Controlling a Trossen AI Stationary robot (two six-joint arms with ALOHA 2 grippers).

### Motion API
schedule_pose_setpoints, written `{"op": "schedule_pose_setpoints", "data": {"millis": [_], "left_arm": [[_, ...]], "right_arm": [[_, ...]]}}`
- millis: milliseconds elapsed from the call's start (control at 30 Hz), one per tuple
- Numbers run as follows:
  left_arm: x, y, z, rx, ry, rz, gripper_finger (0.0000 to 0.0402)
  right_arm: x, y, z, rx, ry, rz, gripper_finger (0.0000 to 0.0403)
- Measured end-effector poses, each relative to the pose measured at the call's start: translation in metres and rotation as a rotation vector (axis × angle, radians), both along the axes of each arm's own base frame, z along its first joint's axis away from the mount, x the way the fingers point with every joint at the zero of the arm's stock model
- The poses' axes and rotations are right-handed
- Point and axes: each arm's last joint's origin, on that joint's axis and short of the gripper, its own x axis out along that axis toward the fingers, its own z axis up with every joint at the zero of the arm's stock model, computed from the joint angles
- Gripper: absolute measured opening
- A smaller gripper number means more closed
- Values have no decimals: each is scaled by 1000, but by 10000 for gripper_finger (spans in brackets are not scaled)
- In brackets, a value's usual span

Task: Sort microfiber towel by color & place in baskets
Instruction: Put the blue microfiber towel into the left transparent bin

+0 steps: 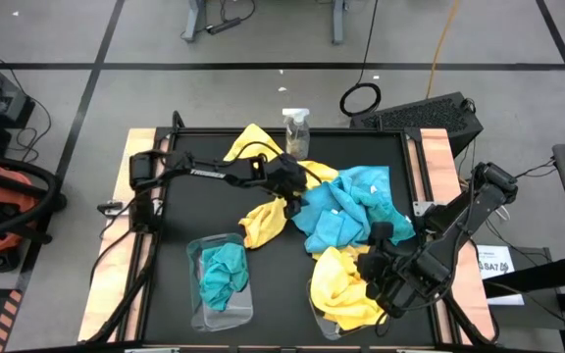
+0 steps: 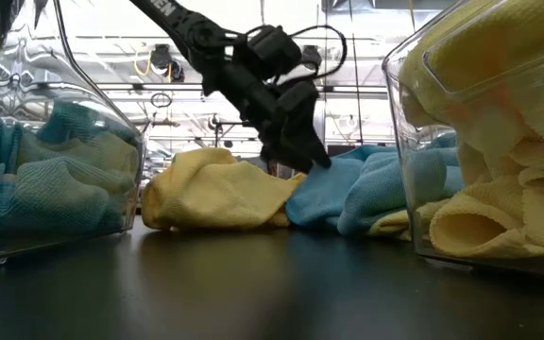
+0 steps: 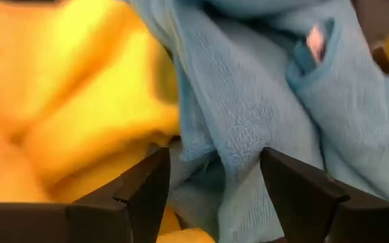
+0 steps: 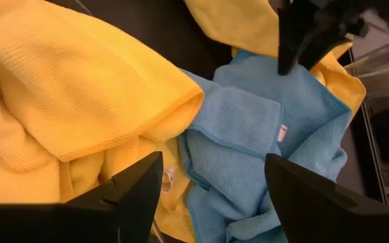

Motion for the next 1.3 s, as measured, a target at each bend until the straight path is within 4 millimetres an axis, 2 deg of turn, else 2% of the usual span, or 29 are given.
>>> {"op": "schedule_pose_setpoints", "data": {"millis": [133,400,667,833,967,1167,1300], "left_arm": [[2,-6,-3,7,-3,-66,187],[8,-18,5,70,-42,-174,19],[22,-37,41,85,-70,-317,5],[25,-53,78,145,-40,-385,3],[19,-68,121,268,-35,-388,2],[-8,-86,193,423,-113,-353,1],[-30,-93,232,484,-195,-324,1]], "right_arm": [[0,0,0,1,-1,0,253],[-1,1,0,7,-6,-1,253],[1,2,0,23,-21,-2,253],[0,1,0,19,-31,-25,253],[0,1,1,8,-45,-39,255],[0,-1,-1,-37,-89,-57,256],[1,-5,-6,-94,-135,-82,256]]}}
